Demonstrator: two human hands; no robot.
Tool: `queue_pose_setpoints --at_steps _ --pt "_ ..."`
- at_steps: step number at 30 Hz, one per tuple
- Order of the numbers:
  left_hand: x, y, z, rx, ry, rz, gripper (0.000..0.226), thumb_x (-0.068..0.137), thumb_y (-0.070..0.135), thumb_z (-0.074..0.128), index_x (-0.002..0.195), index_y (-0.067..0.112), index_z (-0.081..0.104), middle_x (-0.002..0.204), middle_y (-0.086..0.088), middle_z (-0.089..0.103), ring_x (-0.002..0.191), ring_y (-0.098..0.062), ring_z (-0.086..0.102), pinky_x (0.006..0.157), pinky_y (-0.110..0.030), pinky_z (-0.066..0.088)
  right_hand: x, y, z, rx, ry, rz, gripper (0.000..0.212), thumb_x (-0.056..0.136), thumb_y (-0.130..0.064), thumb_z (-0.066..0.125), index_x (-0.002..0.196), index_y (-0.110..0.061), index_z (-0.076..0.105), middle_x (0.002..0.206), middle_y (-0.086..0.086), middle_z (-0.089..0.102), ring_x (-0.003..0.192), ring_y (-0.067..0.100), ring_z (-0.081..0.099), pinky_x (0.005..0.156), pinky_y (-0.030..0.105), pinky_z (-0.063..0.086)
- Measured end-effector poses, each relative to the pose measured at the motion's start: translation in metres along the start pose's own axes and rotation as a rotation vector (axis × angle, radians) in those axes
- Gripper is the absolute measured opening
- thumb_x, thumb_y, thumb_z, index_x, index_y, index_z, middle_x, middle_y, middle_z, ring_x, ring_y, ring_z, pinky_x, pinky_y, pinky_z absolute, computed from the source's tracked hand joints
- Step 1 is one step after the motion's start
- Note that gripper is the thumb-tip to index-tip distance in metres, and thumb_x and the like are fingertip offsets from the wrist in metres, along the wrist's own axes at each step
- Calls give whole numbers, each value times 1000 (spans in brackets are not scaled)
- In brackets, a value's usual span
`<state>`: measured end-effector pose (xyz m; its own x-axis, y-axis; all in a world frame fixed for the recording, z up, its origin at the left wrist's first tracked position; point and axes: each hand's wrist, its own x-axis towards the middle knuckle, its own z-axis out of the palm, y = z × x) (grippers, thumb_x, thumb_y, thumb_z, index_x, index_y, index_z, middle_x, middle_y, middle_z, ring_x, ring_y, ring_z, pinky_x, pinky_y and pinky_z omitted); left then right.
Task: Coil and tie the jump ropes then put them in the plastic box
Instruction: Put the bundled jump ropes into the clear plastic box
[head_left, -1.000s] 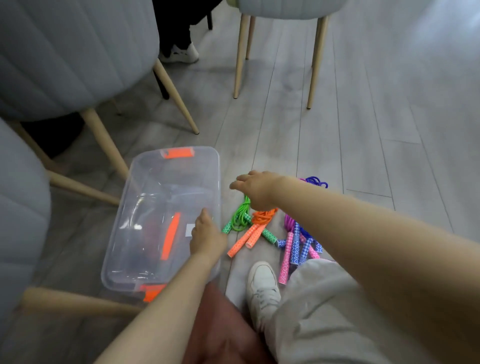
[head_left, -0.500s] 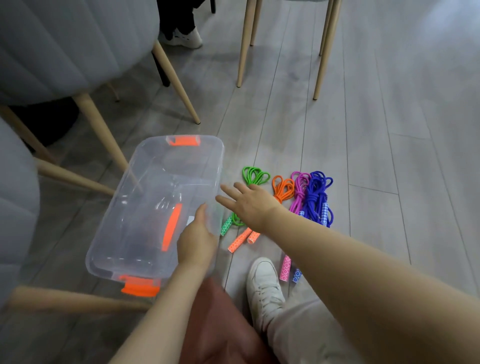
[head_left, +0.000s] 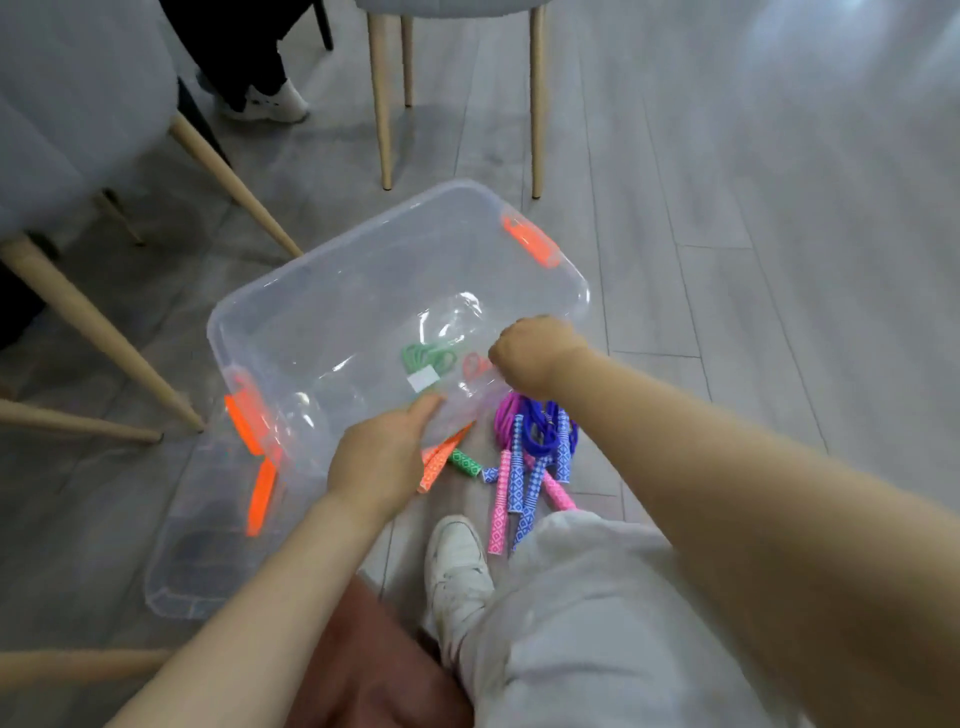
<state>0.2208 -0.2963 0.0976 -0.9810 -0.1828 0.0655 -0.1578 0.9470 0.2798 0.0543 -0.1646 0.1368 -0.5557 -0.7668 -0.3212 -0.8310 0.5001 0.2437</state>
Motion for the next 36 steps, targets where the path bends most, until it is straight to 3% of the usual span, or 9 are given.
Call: queue_pose_setpoints --at_steps 4,8,12,17,24,36 --pt "31 56 16 -13 -72 208 61 82 10 55 132 40 39 107 -8 70 83 -40 67 62 -39 49 -63 52 34 52 -51 124 27 92 -12 52 116 -12 61 117 8 65 110 31 62 83 34 47" --pt "54 109 43 233 -94 428 83 50 -4 75 123 25 48 84 1 73 58 -32 66 42 -30 42 -128 88 79 133 -79 243 23 91 -9 48 109 -11 63 111 11 66 102 33 63 70 32 37" --pt "73 153 81 201 -249 527 62 70 -11 55 122 21 45 95 -5 70 81 -32 69 53 -34 40 -176 109 125 198 -120 362 23 89 -8 48 106 -15 62 107 8 66 98 32 64 70 31 36" --pt "87 209 110 376 -326 634 54 78 -5 51 125 22 44 98 -2 64 91 -29 66 58 -32 35 -221 126 174 258 -174 512 28 88 -9 47 110 -19 61 107 4 64 98 29 63 68 30 36" --pt "86 256 152 384 -383 723 64 80 -5 47 136 24 36 101 -1 61 90 -28 64 57 -31 30 -259 130 225 282 -220 617 28 87 -6 50 108 -20 62 105 3 65 95 28 65 68 28 38" --pt "73 265 188 343 -460 720 48 80 -6 46 119 21 44 101 0 61 86 -29 64 55 -32 31 -277 119 274 377 -240 684 24 90 -4 48 107 -18 58 105 3 64 96 28 64 66 29 35"
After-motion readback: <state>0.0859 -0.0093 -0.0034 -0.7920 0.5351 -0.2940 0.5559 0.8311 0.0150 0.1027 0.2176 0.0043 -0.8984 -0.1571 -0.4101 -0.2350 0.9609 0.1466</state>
